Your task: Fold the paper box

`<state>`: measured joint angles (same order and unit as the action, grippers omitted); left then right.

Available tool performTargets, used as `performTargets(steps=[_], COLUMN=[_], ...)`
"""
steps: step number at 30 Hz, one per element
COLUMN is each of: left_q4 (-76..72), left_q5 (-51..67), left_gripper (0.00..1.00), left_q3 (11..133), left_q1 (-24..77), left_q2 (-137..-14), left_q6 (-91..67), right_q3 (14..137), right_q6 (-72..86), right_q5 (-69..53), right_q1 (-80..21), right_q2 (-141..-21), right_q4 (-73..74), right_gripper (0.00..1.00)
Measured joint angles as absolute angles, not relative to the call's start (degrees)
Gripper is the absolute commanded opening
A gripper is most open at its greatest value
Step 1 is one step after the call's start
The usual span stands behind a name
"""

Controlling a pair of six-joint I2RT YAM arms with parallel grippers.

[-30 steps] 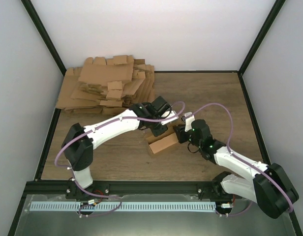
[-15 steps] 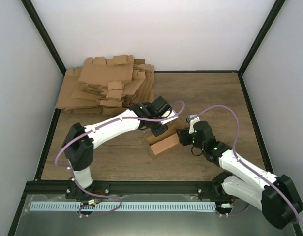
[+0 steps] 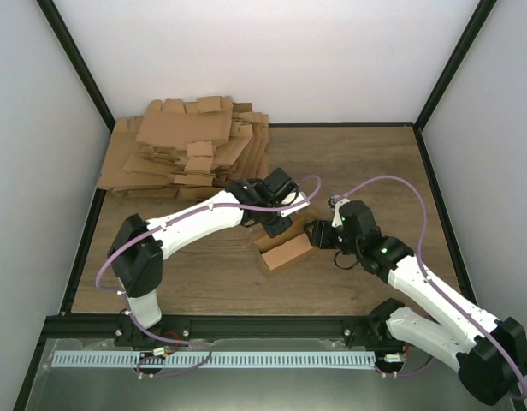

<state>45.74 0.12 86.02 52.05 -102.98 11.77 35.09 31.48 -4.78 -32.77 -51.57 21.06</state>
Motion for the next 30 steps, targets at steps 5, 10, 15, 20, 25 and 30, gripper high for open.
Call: performTargets(steps=[5,10,15,20,25,30], left_q4=[45.7,45.6,45.5,45.5,45.6,45.8], left_q5=[0.2,0.2,0.3,1.2,4.8,9.8], left_gripper=[0.04,0.04,0.04,0.04,0.04,0.04], left_q3=[86.0,85.8,85.8,85.8,85.8,85.8], left_q1=[52.1,52.1,52.1,52.1,52.0,52.0], left_q2=[-103.0,-103.0,-103.0,-103.0,-102.6,-100.7], left_q6=[11.4,10.9,10.6,10.4,9.7,8.6], right_q3=[35.0,33.1,27.4,23.8,23.7,23.8], right_q6=[36.2,40.6,45.6,50.4,52.2,51.3], right_q5=[-12.2,-17.6,-21.3,-22.7,-22.7,-23.6], right_q1=[-32.8,-32.8,-32.8,-32.8,-32.8,-32.8], right_q2=[-50.3,-50.1,-50.1,-51.0,-54.2,-58.1], right_q4=[26.2,27.7,24.5,17.6,11.7,7.4], right_gripper=[0.61,0.67,0.6,0.45,0.36,0.36])
